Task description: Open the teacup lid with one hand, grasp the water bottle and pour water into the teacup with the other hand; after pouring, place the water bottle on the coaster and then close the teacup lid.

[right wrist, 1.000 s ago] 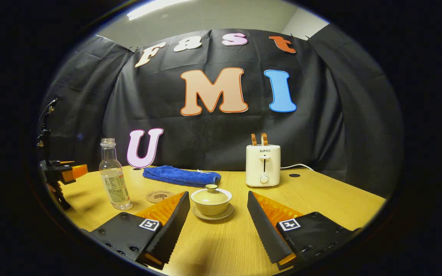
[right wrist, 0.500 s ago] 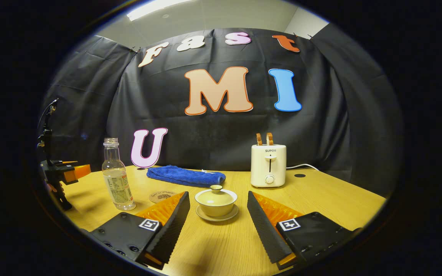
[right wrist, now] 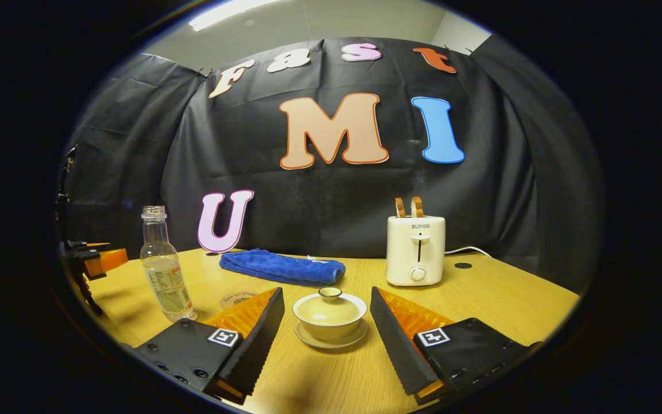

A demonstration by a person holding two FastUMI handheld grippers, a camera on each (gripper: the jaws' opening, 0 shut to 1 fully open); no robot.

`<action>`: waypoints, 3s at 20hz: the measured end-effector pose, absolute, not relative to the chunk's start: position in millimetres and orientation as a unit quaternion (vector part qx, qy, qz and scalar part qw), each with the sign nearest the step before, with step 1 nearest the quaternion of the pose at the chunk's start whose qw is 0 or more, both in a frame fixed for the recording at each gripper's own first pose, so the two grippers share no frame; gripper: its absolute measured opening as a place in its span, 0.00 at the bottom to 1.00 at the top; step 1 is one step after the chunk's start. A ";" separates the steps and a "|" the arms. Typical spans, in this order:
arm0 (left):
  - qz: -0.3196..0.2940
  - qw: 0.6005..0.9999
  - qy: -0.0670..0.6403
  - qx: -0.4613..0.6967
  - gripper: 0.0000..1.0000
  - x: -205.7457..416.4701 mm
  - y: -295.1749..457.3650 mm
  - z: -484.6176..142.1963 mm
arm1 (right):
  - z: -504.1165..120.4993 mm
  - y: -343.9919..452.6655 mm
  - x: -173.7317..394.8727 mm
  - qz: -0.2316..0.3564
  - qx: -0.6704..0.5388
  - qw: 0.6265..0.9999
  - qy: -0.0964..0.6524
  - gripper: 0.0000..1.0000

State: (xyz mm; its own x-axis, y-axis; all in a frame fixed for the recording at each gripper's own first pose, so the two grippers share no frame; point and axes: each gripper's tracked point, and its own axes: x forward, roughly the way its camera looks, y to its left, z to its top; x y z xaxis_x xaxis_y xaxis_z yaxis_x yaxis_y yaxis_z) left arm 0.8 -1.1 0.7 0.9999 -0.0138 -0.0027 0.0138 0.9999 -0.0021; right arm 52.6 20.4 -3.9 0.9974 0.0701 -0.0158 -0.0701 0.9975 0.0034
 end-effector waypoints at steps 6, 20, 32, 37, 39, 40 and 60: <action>-0.007 1.000 0.001 -0.001 0.90 0.8 -1.0 0.9 | -5.2 25.7 74.2 0.043 0.002 0.999 0.011 0.96; -0.007 1.000 0.001 -0.001 0.90 0.0 0.1 0.5 | -23.3 32.3 109.1 0.055 -0.002 0.996 0.066 0.81; -0.010 1.000 0.001 -0.001 0.90 0.8 -2.0 1.2 | -32.0 31.6 118.0 0.057 -0.001 0.994 0.092 0.46; -0.010 1.000 0.002 -0.001 0.89 0.5 -1.7 0.6 | -31.0 26.6 120.4 0.037 -0.007 0.996 0.085 0.30; -0.010 1.000 0.001 -0.001 0.90 0.5 -1.8 1.3 | -27.1 27.4 116.5 0.042 -0.008 0.996 0.075 0.30; -0.010 1.000 0.002 -0.001 0.90 0.5 -1.9 1.0 | -23.6 25.1 115.4 0.042 -0.003 0.997 0.066 0.31; -0.171 0.985 -0.002 -0.006 0.89 -7.5 -68.9 3.0 | -0.9 -14.3 32.3 -0.001 -0.001 1.000 0.004 0.31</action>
